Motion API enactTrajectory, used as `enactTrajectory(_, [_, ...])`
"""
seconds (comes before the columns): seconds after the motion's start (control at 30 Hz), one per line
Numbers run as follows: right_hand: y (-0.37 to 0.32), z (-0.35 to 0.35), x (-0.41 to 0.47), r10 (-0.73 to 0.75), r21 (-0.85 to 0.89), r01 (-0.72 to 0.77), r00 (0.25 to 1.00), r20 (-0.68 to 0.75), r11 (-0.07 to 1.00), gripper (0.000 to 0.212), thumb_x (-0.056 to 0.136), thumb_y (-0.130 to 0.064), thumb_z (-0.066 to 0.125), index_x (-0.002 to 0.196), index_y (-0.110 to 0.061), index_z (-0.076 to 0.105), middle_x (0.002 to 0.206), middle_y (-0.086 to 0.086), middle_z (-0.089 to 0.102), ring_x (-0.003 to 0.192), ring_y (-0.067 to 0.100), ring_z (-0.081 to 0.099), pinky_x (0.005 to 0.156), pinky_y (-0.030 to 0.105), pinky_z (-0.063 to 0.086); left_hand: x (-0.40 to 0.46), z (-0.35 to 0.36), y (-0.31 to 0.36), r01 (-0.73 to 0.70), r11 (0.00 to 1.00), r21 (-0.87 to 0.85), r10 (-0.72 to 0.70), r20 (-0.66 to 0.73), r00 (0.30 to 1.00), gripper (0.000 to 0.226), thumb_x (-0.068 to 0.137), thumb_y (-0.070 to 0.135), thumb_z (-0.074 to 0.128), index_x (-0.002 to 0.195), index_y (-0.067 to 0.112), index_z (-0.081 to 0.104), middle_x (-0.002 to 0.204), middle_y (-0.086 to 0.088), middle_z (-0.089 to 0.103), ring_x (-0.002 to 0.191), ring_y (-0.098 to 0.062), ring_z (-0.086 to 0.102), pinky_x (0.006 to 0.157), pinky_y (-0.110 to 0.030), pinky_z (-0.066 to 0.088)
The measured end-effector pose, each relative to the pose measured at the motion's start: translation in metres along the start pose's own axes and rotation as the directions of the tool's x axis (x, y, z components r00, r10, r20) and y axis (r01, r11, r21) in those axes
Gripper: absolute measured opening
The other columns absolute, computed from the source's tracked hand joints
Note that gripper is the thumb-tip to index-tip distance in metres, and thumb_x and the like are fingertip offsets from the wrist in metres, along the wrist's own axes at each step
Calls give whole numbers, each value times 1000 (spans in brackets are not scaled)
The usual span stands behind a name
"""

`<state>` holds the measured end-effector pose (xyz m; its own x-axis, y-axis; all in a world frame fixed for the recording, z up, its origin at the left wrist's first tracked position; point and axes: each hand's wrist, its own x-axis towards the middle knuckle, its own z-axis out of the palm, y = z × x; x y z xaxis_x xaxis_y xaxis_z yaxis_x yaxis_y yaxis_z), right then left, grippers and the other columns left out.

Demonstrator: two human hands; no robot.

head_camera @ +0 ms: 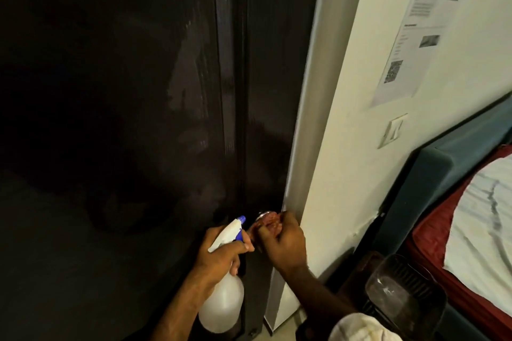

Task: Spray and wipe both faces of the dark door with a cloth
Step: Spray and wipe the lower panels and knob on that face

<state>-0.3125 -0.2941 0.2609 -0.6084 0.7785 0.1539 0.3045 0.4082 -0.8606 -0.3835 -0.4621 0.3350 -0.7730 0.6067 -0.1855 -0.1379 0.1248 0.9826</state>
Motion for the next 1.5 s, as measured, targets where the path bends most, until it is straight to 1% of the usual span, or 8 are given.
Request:
enactTrajectory(0.13, [-4, -5, 4, 396, 620, -514, 856, 331, 592, 39, 103, -52, 63, 109, -18, 80, 105, 11, 82, 108, 36, 75, 102, 50, 58, -5, 5, -2, 16, 1000, -1, -16, -44, 999, 11, 88, -2, 74, 98, -4, 72, 96, -21, 74, 46, -15, 51, 48, -29, 45])
enactTrajectory(0.33, [-9, -11, -27, 349, 682, -724, 614, 708, -108, 69, 96, -64, 60, 127, -5, 77, 112, 27, 74, 95, 41, 74, 79, 53, 64, -18, 8, -3, 33, 999, 9, -31, -143, 989, 16, 80, 7, 79, 91, -2, 73, 75, -15, 69, 46, -16, 50, 49, -32, 44])
enactTrajectory(0.5, [3, -53, -37, 205, 622, -782, 615, 761, 37, 60, 100, -52, 57, 132, -3, 72, 103, 26, 72, 81, 35, 69, 56, 35, 62, -27, 12, -10, 30, 1000, 1, -30, -217, 976, 9, 85, 3, 76, 91, -3, 72, 95, -25, 74, 45, -16, 50, 47, -30, 43])
enactTrajectory(0.73, [26, -61, -31, -89, 398, -106, 893, 440, 911, 58, 84, -64, 83, 133, -54, 52, 121, -18, 67, 112, 12, 69, 81, 30, 64, -32, 34, -19, 77, 996, -47, -87, -267, 960, 28, 90, -3, 73, 116, -5, 63, 97, -18, 76, 50, -18, 53, 48, -28, 44])
enactTrajectory(0.87, [59, -71, 2, -585, 134, 598, 670, 457, 790, 62, 104, -38, 70, 153, -56, 37, 156, -5, 40, 126, 10, 58, 102, 20, 55, -33, 45, -22, 115, 990, -88, -136, -301, 944, 38, 88, -1, 76, 122, 2, 61, 97, -14, 77, 51, -16, 54, 51, -29, 47])
enactTrajectory(1.07, [49, -103, 65, -768, 167, 884, 269, 581, 436, 48, 102, -27, 52, 148, -30, 63, 153, 7, 53, 127, 20, 60, 108, 22, 50, -33, 58, -17, 97, 995, -28, -101, -270, 957, 17, 92, -3, 69, 109, -2, 67, 99, -16, 77, 50, -17, 51, 51, -29, 46])
enactTrajectory(1.3, [58, -96, 20, -150, 560, -311, 762, 630, 768, 28, 101, -8, 68, 122, -25, 75, 119, 7, 77, 117, 38, 72, 87, 38, 64, -38, 65, -17, 98, 995, -27, -102, -288, 952, 11, 93, -2, 69, 104, -2, 69, 98, -16, 78, 49, -17, 50, 52, -29, 45])
enactTrajectory(1.5, [13, -73, 12, 191, 345, -856, 439, 878, 384, 51, 106, -56, 53, 135, -21, 74, 131, 17, 75, 125, 39, 69, 109, 60, 52, -46, 68, -19, 125, 990, -62, -138, -326, 935, 18, 93, -4, 69, 110, -5, 66, 98, -19, 77, 50, -18, 51, 49, -28, 46])
